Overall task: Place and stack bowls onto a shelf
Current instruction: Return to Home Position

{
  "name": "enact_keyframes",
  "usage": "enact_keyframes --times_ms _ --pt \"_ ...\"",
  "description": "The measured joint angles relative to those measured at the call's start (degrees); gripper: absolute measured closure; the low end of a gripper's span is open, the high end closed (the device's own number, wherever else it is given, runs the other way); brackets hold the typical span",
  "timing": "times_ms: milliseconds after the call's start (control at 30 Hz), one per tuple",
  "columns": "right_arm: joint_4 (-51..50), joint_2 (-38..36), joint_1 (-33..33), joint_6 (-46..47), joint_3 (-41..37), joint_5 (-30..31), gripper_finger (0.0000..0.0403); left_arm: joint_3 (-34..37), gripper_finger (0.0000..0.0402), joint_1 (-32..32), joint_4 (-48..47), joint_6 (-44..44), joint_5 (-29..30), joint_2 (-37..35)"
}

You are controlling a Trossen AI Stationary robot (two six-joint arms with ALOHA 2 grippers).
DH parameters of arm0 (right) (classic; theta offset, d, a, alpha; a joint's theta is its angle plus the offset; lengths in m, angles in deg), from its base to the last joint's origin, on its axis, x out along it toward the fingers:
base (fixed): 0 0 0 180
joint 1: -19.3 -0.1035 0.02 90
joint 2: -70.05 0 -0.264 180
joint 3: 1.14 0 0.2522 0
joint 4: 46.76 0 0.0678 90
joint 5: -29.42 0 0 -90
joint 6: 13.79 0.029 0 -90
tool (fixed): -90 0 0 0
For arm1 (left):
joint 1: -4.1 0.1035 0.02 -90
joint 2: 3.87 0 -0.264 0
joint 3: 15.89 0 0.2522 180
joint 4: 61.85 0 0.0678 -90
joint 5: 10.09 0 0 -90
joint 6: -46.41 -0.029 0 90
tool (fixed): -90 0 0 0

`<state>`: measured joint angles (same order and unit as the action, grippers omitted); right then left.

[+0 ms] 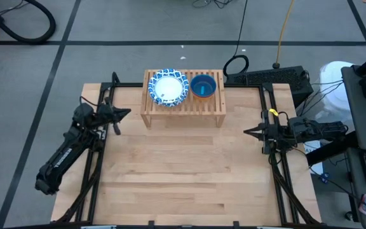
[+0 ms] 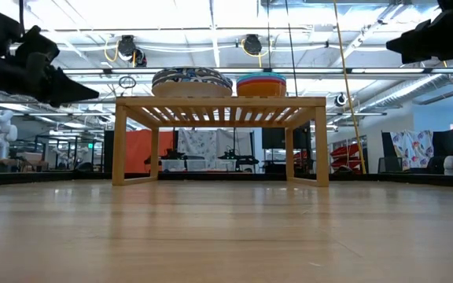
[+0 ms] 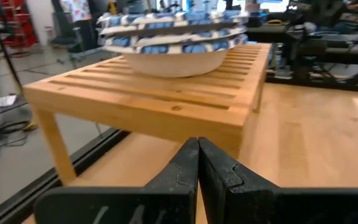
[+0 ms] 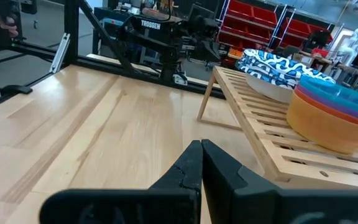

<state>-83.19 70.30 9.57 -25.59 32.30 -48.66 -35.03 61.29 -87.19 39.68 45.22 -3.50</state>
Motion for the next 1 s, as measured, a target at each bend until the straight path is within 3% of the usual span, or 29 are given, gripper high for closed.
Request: enact_keyframes --times_ms 133,400,667,1000 --pt "-0.2 0.0 0.0 0.0 0.0 0.0 0.0403 0.6 0.0394 0.0 0.8 0.0 1.1 0.0" --pt "5.9 0.0 0.0 -1.0 -3.9 -0.1 0.0403 0.6 0.0394 0.0 2.6 0.1 9.9 0.0" --pt "17.3 0.0 0.0 -0.4 -12.2 0.2 0.0403 0.6 0.0394 0.0 2.3 0.9 10.2 0.0" --pt "18.1 0.0 0.0 0.6 -12.6 0.0 0.0403 0.6 0.0394 0.0 2.3 2.0 10.2 0.0"
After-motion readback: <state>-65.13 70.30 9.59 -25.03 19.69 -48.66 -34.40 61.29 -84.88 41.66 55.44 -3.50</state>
